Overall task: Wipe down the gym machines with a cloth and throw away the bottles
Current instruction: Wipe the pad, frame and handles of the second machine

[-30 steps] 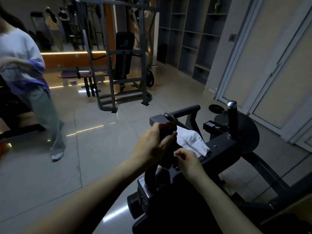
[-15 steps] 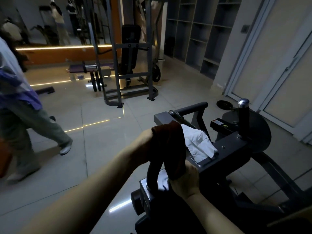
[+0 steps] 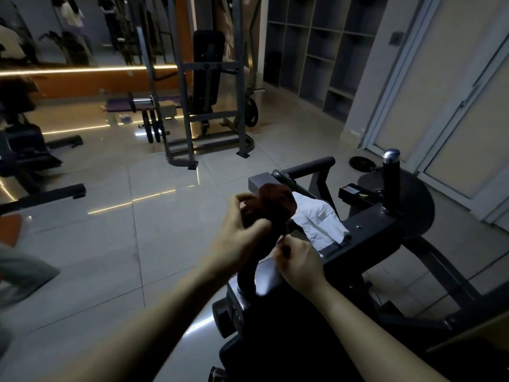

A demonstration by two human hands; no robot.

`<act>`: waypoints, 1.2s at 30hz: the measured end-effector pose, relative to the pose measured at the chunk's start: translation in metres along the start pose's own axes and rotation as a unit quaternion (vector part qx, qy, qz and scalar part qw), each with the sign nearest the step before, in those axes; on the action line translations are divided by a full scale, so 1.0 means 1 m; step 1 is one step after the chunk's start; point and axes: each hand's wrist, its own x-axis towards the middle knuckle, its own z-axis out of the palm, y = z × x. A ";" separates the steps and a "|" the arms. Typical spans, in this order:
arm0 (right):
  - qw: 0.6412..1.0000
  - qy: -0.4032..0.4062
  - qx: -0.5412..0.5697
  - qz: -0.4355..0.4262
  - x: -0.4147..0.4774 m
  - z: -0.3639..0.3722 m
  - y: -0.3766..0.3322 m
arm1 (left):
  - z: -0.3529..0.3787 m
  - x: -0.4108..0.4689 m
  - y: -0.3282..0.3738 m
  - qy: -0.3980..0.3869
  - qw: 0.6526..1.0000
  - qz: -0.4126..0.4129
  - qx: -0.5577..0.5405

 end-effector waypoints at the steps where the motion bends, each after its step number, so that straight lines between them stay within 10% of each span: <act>1: 1.000 -0.009 0.001 0.014 0.002 -0.003 0.000 | 0.009 -0.003 0.004 0.023 0.998 0.025 0.061; 7: 0.999 0.009 -0.021 0.045 -0.002 0.001 -0.001 | 0.003 0.023 0.020 -0.104 0.993 -0.055 0.011; 13: 0.996 0.046 -0.067 -0.035 -0.005 0.005 -0.006 | -0.012 0.037 0.016 -0.281 0.912 -0.238 -0.181; 20: 0.995 0.048 -0.085 -0.003 -0.006 0.006 -0.008 | 0.025 0.010 -0.005 0.021 0.995 0.092 0.026; 26: 0.996 0.047 -0.073 -0.034 -0.009 0.007 -0.006 | 0.025 0.000 -0.008 0.172 0.984 -0.023 -0.037; 29: 0.996 0.047 -0.058 -0.047 -0.011 0.005 -0.005 | 0.010 -0.013 -0.002 0.184 0.972 -0.120 -0.080; 36: 0.996 0.041 -0.077 -0.017 -0.013 0.007 -0.009 | -0.006 -0.040 -0.004 0.009 0.999 -0.043 0.029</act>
